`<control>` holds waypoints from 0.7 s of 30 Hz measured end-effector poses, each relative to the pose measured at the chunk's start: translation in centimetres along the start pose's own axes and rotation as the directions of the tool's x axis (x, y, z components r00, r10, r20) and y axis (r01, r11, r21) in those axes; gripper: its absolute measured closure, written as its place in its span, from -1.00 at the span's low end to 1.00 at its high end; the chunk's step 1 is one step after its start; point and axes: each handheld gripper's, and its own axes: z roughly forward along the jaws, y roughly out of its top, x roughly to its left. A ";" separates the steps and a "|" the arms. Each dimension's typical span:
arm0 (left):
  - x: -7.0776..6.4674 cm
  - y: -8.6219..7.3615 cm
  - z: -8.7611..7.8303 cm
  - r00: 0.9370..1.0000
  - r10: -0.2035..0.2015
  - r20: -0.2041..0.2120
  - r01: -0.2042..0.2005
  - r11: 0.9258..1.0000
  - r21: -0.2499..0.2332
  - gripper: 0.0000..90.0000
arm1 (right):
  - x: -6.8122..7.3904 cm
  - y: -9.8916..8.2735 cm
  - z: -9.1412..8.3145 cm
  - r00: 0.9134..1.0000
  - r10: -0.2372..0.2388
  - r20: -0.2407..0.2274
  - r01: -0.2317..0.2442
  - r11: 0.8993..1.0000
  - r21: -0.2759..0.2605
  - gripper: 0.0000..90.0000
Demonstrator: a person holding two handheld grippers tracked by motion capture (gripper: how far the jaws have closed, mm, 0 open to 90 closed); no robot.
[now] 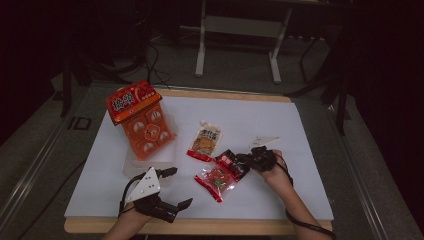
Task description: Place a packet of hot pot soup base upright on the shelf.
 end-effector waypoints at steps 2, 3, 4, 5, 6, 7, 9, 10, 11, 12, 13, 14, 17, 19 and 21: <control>0.0 0.0 0.0 1.000 0.002 -0.001 -0.002 1.000 0.000 -0.97 | 0.1 0.3 -0.3 1.000 0.003 -0.014 -0.004 1.000 -0.011 1.00; -0.1 0.0 0.0 1.000 0.002 -0.001 -0.002 1.000 -0.002 -0.97 | 0.2 0.4 -0.5 1.000 0.000 -0.019 0.000 1.000 -0.017 1.00; 0.0 0.0 0.0 1.000 -0.004 0.002 0.004 1.000 -0.002 -0.97 | 0.4 0.5 -0.7 1.000 -0.009 -0.013 0.009 1.000 -0.024 1.00; 0.0 0.0 0.0 1.000 -0.007 0.003 0.007 1.000 -0.003 -0.97 | 0.6 0.7 -0.8 1.000 -0.010 -0.018 0.009 1.000 -0.028 1.00; 0.0 0.0 0.1 1.000 -0.003 -0.001 0.003 1.000 -0.005 -0.97 | 0.7 0.8 -1.0 1.000 -0.014 -0.021 0.013 0.999 -0.037 1.00; -0.1 0.1 0.1 1.000 0.003 -0.002 -0.003 1.000 -0.002 -0.97 | 0.9 0.9 -1.1 1.000 -0.012 -0.023 0.011 0.999 -0.043 1.00; -0.1 0.1 0.1 1.000 0.000 -0.002 0.000 1.000 -0.004 -0.97 | 1.3 1.2 -1.5 0.999 -0.020 -0.027 0.018 0.998 -0.057 1.00; 0.0 0.2 0.1 1.000 -0.004 -0.004 0.004 1.000 -0.005 -0.97 | 1.4 1.4 -1.7 0.999 -0.024 -0.033 0.021 0.998 -0.063 1.00; 0.0 0.2 0.1 1.000 -0.005 -0.006 0.005 1.000 -0.006 -0.97 | 1.7 1.5 -1.8 0.999 -0.033 -0.028 0.031 0.997 -0.067 1.00; 0.0 0.2 0.1 1.000 -0.007 -0.006 0.007 1.000 -0.005 -0.97 | 1.9 1.7 -2.0 0.999 -0.033 -0.031 0.030 0.997 -0.073 1.00; 0.0 0.2 0.1 1.000 -0.009 -0.007 0.009 1.000 -0.003 -0.97 | 2.0 1.9 -2.2 0.999 -0.032 -0.041 0.028 0.996 -0.080 1.00; 0.0 0.2 0.2 1.000 -0.009 -0.006 0.009 1.000 -0.004 -0.97 | 2.3 2.0 -2.4 0.999 -0.037 -0.038 0.033 0.996 -0.087 1.00; 0.0 0.2 0.3 1.000 -0.003 -0.008 0.003 1.000 -0.005 -0.97 | 3.0 2.5 -2.9 0.998 -0.050 -0.042 0.046 0.994 -0.103 1.00; 0.0 0.3 0.3 1.000 -0.005 -0.003 0.004 1.000 -0.009 -0.97 | 3.5 2.7 -3.3 0.997 -0.059 -0.043 0.053 0.992 -0.112 1.00; 0.0 0.4 0.3 1.000 -0.002 0.001 0.002 1.000 -0.012 -0.96 | 4.0 3.0 -3.6 0.996 -0.065 -0.053 0.058 0.991 -0.122 1.00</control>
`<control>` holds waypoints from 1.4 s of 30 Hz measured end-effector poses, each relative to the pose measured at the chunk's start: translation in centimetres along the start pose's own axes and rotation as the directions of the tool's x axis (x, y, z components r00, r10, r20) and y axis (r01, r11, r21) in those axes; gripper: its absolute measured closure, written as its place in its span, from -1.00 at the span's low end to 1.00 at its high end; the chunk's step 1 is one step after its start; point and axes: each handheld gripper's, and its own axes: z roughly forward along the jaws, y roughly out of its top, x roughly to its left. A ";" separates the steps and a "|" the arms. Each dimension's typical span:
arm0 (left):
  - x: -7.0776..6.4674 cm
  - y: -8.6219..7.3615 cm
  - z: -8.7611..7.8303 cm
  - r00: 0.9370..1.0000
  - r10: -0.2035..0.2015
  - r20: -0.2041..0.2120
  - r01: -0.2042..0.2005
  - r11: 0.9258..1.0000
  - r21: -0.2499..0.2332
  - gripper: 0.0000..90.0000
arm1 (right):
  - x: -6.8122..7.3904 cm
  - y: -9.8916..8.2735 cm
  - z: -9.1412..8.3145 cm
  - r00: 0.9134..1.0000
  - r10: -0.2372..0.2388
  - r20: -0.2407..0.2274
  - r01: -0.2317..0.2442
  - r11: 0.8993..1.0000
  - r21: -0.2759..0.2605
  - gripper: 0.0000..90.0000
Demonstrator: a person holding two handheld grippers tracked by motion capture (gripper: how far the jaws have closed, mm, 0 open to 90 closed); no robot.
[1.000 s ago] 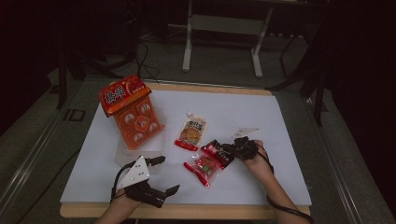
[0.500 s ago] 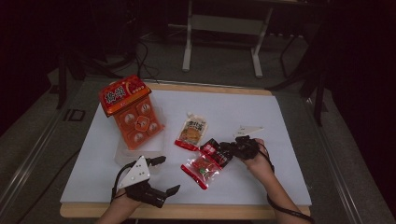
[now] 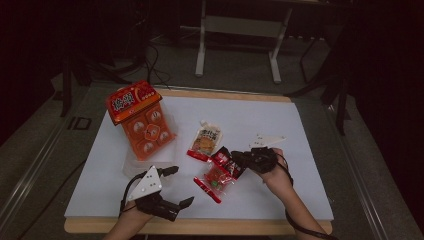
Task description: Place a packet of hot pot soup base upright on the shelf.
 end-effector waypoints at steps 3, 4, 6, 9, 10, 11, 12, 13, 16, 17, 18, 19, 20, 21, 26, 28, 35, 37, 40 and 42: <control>0.0 0.2 0.1 1.000 -0.008 0.010 0.008 1.000 -0.002 -0.94 | 0.8 0.5 -0.3 1.000 -0.006 -0.007 0.006 1.000 -0.009 1.00; 0.0 0.2 0.2 1.000 -0.011 0.012 0.011 1.000 -0.002 -0.94 | 1.1 0.7 -0.4 1.000 -0.010 -0.009 0.010 1.000 -0.013 1.00; 0.1 0.5 0.4 1.000 -0.018 0.016 0.018 1.000 0.003 -0.94 | 1.6 1.1 -0.6 1.000 -0.018 -0.015 0.018 1.000 -0.017 1.00; 0.2 0.8 0.7 0.999 -0.023 0.025 0.023 1.000 0.012 -0.94 | 2.2 1.5 -0.8 0.999 -0.023 -0.026 0.023 1.000 -0.020 1.00; 0.4 1.3 0.9 1.000 -0.021 0.024 0.020 0.999 0.029 -0.94 | 2.4 1.7 -0.8 0.999 -0.027 -0.031 0.026 0.999 -0.024 1.00; 0.4 1.4 0.9 1.000 -0.017 0.017 0.016 0.999 0.035 -0.94 | 3.0 2.0 -0.9 0.998 -0.037 -0.042 0.036 0.999 -0.029 1.00; 0.5 1.6 1.0 1.000 -0.011 0.011 0.011 0.999 0.042 -0.94 | 3.2 2.1 -1.0 0.998 -0.039 -0.043 0.038 0.999 -0.032 1.00; 0.7 1.8 1.1 1.000 -0.004 0.007 0.004 0.999 0.049 -0.94 | 3.4 2.2 -1.0 0.998 -0.042 -0.048 0.040 0.999 -0.032 1.00; 1.3 2.3 1.3 1.000 -0.011 -0.001 0.011 0.999 0.048 -0.93 | 4.2 2.6 -1.1 0.996 -0.061 -0.059 0.059 0.997 -0.042 1.00; 1.6 2.5 1.4 1.000 -0.018 0.002 0.018 0.999 0.046 -0.93 | 4.5 2.7 -1.2 0.996 -0.067 -0.059 0.064 0.997 -0.042 1.00; 1.8 2.7 1.6 1.000 -0.014 0.005 0.014 0.999 0.046 -0.93 | 4.7 2.8 -1.2 0.995 -0.071 -0.065 0.069 0.997 -0.041 1.00; 1.9 2.9 1.6 1.000 -0.011 0.004 0.011 0.998 0.054 -0.92 | 5.0 2.9 -1.3 0.995 -0.074 -0.068 0.071 0.997 -0.044 1.00; 2.1 3.2 1.7 1.000 -0.001 -0.003 0.001 0.999 0.051 -0.88 | 5.2 3.0 -1.3 0.994 -0.081 -0.068 0.078 0.996 -0.042 1.00; 2.3 3.5 1.8 1.000 0.011 -0.005 -0.011 0.999 0.046 -0.83 | 5.4 3.1 -1.3 0.994 -0.085 -0.071 0.082 0.996 -0.043 1.00; 3.2 4.4 2.9 0.997 0.075 0.024 -0.078 0.989 0.123 -0.65 | 6.1 3.3 -1.2 0.991 -0.097 -0.089 0.093 0.995 -0.046 1.00; 3.6 4.6 3.5 0.994 0.091 0.056 -0.098 0.984 0.149 -0.63 | 6.3 3.4 -1.2 0.990 -0.097 -0.101 0.093 0.995 -0.048 1.00; 4.9 5.3 5.9 0.986 0.135 0.096 -0.153 0.962 0.224 -0.25 | 6.8 3.7 -1.0 0.988 -0.111 -0.112 0.107 0.993 -0.047 1.00; 5.4 5.4 6.3 0.985 0.123 0.118 -0.148 0.961 0.235 -0.24 | 6.9 3.7 -0.9 0.987 -0.115 -0.109 0.110 0.993 -0.048 1.00; 6.1 5.4 6.8 0.983 0.098 0.155 -0.133 0.962 0.237 -0.17 | 6.9 3.7 -0.9 0.987 -0.117 -0.113 0.112 0.992 -0.049 1.00; 6.2 5.2 7.1 0.981 0.113 0.159 -0.150 0.959 0.241 -0.07 | 6.9 3.8 -0.9 0.986 -0.116 -0.117 0.112 0.993 -0.047 1.00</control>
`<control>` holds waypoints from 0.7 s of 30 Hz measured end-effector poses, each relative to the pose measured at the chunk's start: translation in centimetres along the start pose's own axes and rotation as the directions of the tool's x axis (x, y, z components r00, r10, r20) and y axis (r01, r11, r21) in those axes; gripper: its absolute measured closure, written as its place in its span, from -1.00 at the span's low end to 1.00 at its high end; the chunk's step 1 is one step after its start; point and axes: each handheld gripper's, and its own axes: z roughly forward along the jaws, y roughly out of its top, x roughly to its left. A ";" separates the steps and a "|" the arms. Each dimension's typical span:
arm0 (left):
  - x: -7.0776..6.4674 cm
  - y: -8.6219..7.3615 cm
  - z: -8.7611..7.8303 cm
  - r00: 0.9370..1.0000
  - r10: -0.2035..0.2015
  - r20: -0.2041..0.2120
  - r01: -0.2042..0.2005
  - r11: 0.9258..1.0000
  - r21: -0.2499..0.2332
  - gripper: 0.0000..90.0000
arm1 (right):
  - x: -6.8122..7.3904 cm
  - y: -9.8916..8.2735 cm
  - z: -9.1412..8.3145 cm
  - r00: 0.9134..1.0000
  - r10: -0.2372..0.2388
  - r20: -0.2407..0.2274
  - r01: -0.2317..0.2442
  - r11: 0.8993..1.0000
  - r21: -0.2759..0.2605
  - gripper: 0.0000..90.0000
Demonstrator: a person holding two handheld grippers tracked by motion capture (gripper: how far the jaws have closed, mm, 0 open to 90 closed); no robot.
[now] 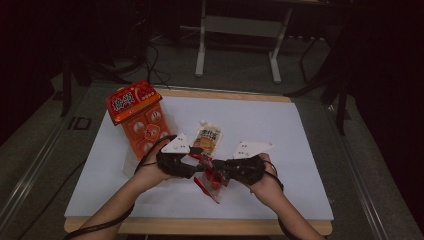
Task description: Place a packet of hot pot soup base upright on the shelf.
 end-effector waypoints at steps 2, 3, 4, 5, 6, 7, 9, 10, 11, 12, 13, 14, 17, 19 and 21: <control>0.2 -0.1 0.3 1.000 0.013 0.022 -0.013 1.000 -0.001 0.01 | 0.0 0.0 0.0 1.000 0.004 -0.004 -0.004 1.000 0.000 1.00; 0.3 -0.1 0.4 1.000 0.014 0.027 -0.014 1.000 -0.007 0.02 | 0.0 0.0 0.0 1.000 0.006 -0.007 -0.006 1.000 0.000 1.00; 0.4 0.0 0.5 0.999 0.023 0.036 -0.022 1.000 -0.005 0.05 | 0.0 0.0 0.0 1.000 0.005 -0.007 -0.005 1.000 0.000 1.00; 0.5 0.0 0.6 0.999 0.031 0.041 -0.031 0.999 -0.007 0.07 | 0.0 0.0 0.0 1.000 0.007 -0.008 -0.007 1.000 -0.001 1.00; 0.6 0.0 0.7 0.998 0.031 0.063 -0.030 0.999 -0.010 0.11 | 0.0 0.0 0.0 1.000 0.005 -0.006 -0.005 1.000 0.000 1.00; 0.7 0.0 0.8 0.996 0.037 0.081 -0.037 0.999 -0.010 0.20 | 0.0 0.0 0.0 1.000 0.007 -0.002 -0.007 1.000 -0.001 1.00; 0.7 0.0 1.0 0.995 0.057 0.084 -0.057 0.998 -0.007 0.25 | -0.2 -0.1 0.0 1.000 0.011 -0.008 -0.011 1.000 -0.001 1.00; 0.8 0.0 1.0 0.995 0.064 0.082 -0.064 0.998 -0.006 0.32 | -0.2 -0.1 -0.1 1.000 0.009 -0.005 -0.009 1.000 0.001 1.00; 0.9 0.0 1.0 0.994 0.066 0.084 -0.065 0.998 -0.006 0.36 | -0.2 -0.1 -0.1 1.000 0.008 -0.003 -0.008 1.000 0.002 1.00; 0.9 0.0 0.9 0.994 0.065 0.090 -0.065 0.998 -0.004 0.47 | -0.2 -0.1 -0.1 1.000 0.012 -0.002 -0.012 1.000 -0.001 1.00; 1.0 -0.1 0.8 0.994 0.072 0.081 -0.072 0.997 -0.006 0.62 | -0.3 -0.2 -0.2 1.000 0.014 -0.002 -0.014 1.000 -0.001 1.00; 1.1 -0.2 0.7 0.993 0.075 0.088 -0.074 0.997 -0.012 0.73 | -0.3 -0.2 -0.2 1.000 0.015 -0.003 -0.015 1.000 -0.003 1.00; 1.1 -0.3 0.6 0.988 0.126 0.089 -0.124 0.992 -0.021 0.87 | -0.3 -0.2 -0.3 1.000 0.019 -0.007 -0.019 1.000 -0.014 1.00; 1.2 -0.3 0.5 0.986 0.135 0.093 -0.133 0.991 -0.023 0.91 | -0.3 -0.1 -0.2 1.000 0.016 -0.005 -0.016 1.000 -0.013 1.00; 1.3 -0.4 0.4 0.983 0.153 0.103 -0.150 0.988 -0.034 0.93 | -0.2 -0.1 -0.1 1.000 0.014 -0.007 -0.014 1.000 -0.012 1.00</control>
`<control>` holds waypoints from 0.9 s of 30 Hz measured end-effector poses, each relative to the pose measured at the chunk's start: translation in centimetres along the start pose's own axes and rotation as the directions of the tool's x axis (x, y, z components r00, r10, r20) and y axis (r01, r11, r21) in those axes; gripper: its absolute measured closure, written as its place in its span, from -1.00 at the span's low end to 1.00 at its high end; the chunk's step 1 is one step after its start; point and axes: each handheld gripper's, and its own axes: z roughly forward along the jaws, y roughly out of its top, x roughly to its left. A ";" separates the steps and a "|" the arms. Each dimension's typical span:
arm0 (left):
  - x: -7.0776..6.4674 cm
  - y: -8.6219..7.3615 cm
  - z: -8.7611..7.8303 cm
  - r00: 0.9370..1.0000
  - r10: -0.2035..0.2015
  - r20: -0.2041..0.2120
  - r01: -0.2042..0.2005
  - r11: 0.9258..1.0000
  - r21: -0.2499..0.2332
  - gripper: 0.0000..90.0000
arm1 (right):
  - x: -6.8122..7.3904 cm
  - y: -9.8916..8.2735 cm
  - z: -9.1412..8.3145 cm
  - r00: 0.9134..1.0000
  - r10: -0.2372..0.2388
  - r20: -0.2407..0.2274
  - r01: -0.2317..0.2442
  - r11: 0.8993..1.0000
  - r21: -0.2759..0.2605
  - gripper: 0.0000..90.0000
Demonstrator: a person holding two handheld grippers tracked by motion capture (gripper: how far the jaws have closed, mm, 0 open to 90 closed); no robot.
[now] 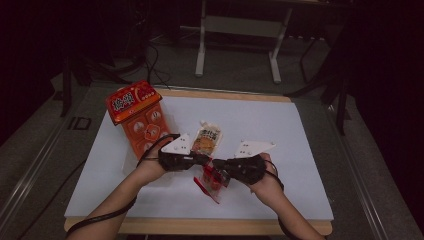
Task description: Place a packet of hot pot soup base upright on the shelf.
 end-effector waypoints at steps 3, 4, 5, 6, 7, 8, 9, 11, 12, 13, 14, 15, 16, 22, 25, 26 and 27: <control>0.1 -0.2 -0.2 1.000 0.012 0.011 -0.012 1.000 -0.013 0.94 | 0.1 0.1 -0.1 1.000 -0.002 0.003 0.002 1.000 -0.008 1.00; 0.0 -0.2 -0.3 1.000 0.014 0.014 -0.014 1.000 -0.016 0.94 | 0.1 0.1 -0.2 1.000 -0.001 0.007 0.001 1.000 -0.009 1.00; 0.0 -0.1 -0.4 1.000 0.016 0.010 -0.016 1.000 -0.018 0.94 | 0.0 0.1 -0.2 1.000 0.001 0.004 -0.001 1.000 -0.013 1.00; 0.0 -0.1 -0.4 1.000 0.016 0.010 -0.016 1.000 -0.018 0.94 | 0.0 0.1 -0.2 1.000 0.001 0.004 -0.001 1.000 -0.013 1.00; -0.1 -0.1 -0.6 1.000 0.016 0.003 -0.016 1.000 -0.020 0.94 | 0.0 0.1 -0.3 1.000 0.000 0.008 0.000 1.000 -0.018 1.00; -0.1 0.0 -0.7 1.000 0.008 0.002 -0.008 1.000 -0.026 0.95 | -0.1 0.1 -0.4 1.000 0.009 0.014 -0.008 1.000 -0.024 1.00; -0.1 0.1 -0.8 1.000 0.007 0.002 -0.007 1.000 -0.030 0.95 | -0.1 0.1 -0.5 1.000 0.014 0.019 -0.013 0.999 -0.032 1.00; -0.3 0.3 -1.0 1.000 0.015 -0.009 -0.015 0.999 -0.038 0.95 | -0.2 0.2 -0.8 1.000 0.018 0.022 -0.017 0.999 -0.047 0.91; -0.3 0.3 -1.1 1.000 0.012 -0.011 -0.013 0.999 -0.038 0.95 | -0.1 0.2 -0.9 1.000 0.019 0.025 -0.017 0.998 -0.055 0.82; -0.3 0.5 -1.3 1.000 0.007 -0.015 -0.008 0.999 -0.043 0.95 | -0.1 0.3 -1.1 0.999 0.026 0.025 -0.024 0.998 -0.062 0.81; -0.2 0.6 -1.4 1.000 0.009 -0.015 -0.009 0.999 -0.040 0.95 | -0.1 0.4 -1.3 0.999 0.026 0.024 -0.024 0.997 -0.069 0.77; -0.3 0.8 -1.5 1.000 0.005 -0.019 -0.006 0.999 -0.037 0.95 | -0.1 0.5 -1.4 0.999 0.025 0.027 -0.023 0.996 -0.081 0.68; -0.3 0.9 -1.7 1.000 0.006 -0.021 -0.007 0.999 -0.035 0.95 | -0.1 0.5 -1.6 0.999 0.029 0.028 -0.026 0.996 -0.089 0.65; -0.4 1.9 -3.0 0.999 0.006 -0.036 -0.007 1.000 -0.027 0.95 | -0.2 1.0 -3.3 0.998 0.041 0.052 -0.033 0.988 -0.150 0.32; -0.3 2.3 -3.9 0.998 -0.003 -0.058 0.001 0.999 -0.043 0.95 | -0.4 1.0 -4.2 0.997 0.053 0.059 -0.042 0.984 -0.171 0.16; -0.3 2.4 -4.3 0.998 -0.009 -0.068 0.006 0.999 -0.044 0.95 | -0.5 1.0 -4.4 0.997 0.060 0.056 -0.049 0.982 -0.181 0.10; -0.3 2.5 -4.5 0.998 -0.009 -0.065 0.006 0.999 -0.049 0.95 | -0.6 0.9 -4.7 0.996 0.066 0.058 -0.054 0.980 -0.190 0.05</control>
